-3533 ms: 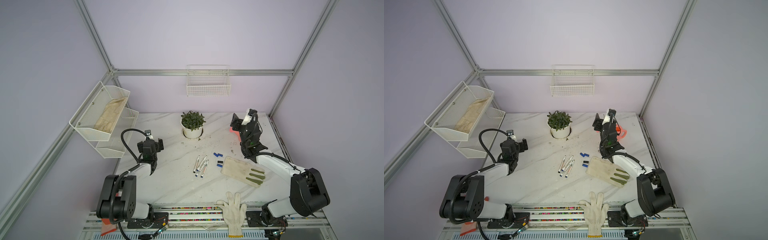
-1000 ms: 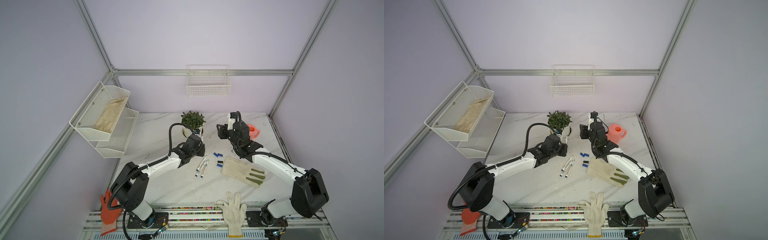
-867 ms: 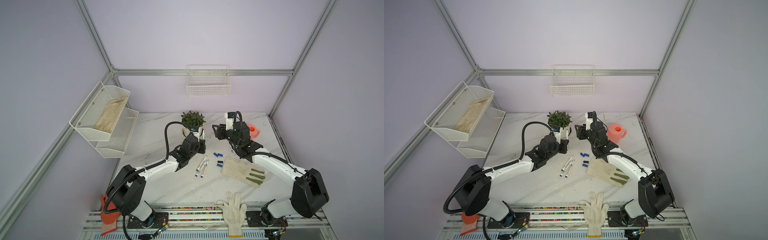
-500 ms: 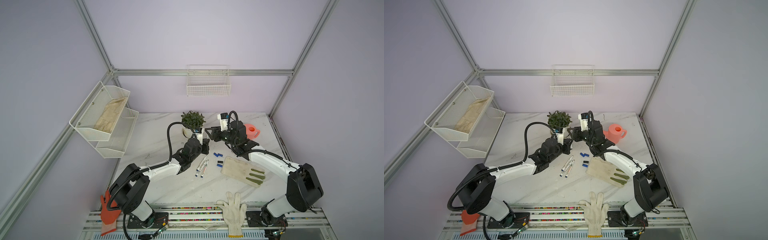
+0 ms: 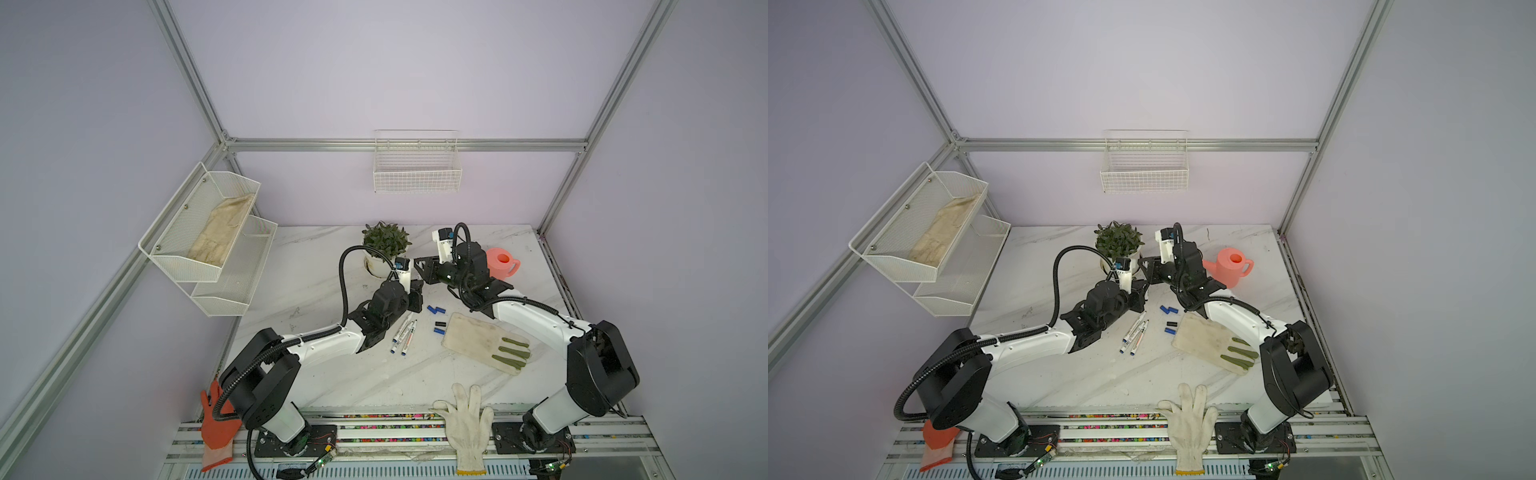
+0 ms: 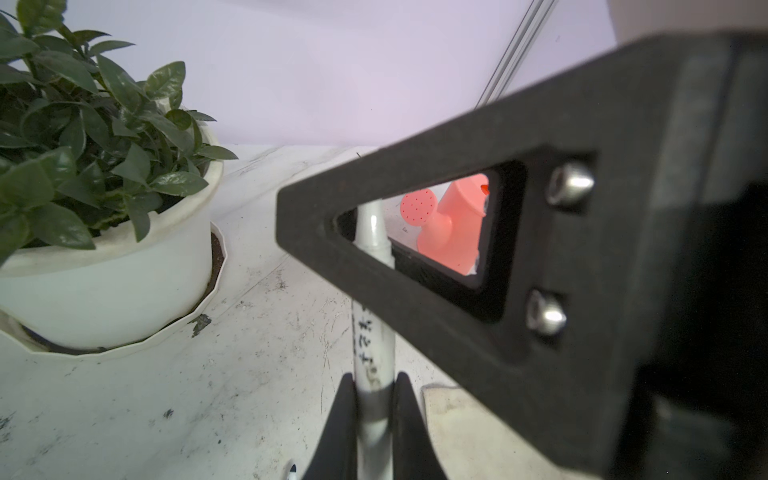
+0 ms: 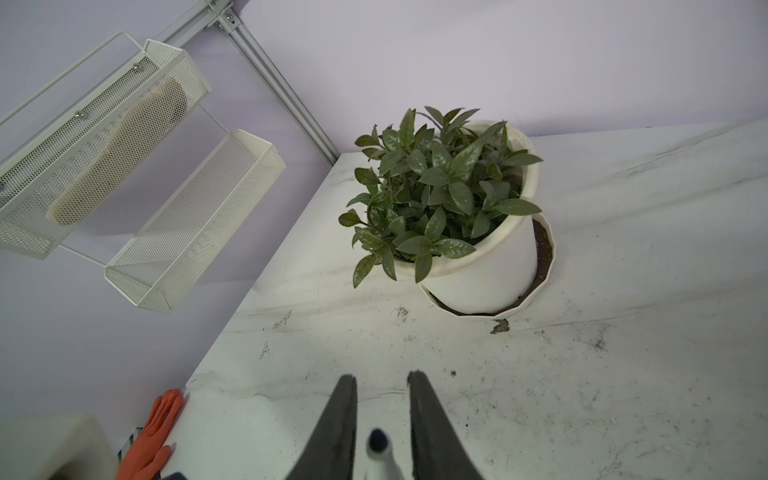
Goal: Insert the pens into the pen caps
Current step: 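Grasp one white marker with the left gripper and lift it upright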
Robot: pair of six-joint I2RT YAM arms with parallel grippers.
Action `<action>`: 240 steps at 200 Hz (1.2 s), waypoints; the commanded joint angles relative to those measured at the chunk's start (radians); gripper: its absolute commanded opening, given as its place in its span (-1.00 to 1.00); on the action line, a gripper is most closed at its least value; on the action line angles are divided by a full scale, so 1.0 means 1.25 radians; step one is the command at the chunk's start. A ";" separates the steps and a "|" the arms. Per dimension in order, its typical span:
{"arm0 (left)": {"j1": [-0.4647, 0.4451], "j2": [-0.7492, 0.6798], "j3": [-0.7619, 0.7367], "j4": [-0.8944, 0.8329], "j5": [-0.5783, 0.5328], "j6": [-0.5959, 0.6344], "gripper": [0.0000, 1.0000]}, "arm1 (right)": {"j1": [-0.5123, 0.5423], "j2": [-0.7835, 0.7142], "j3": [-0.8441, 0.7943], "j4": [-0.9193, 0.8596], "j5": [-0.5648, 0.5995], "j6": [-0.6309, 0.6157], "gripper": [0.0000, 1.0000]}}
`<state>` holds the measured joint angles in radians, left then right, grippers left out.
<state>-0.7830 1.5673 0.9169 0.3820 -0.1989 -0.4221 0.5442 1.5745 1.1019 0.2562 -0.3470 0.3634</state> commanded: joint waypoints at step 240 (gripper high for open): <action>0.002 0.057 0.049 0.088 0.091 0.089 -0.33 | -0.070 -0.028 0.007 0.004 -0.173 0.017 -1.00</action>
<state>-0.7856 1.6428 0.9203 0.4404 -0.1097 -0.3431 0.4587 1.5688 1.1019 0.2508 -0.5438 0.3805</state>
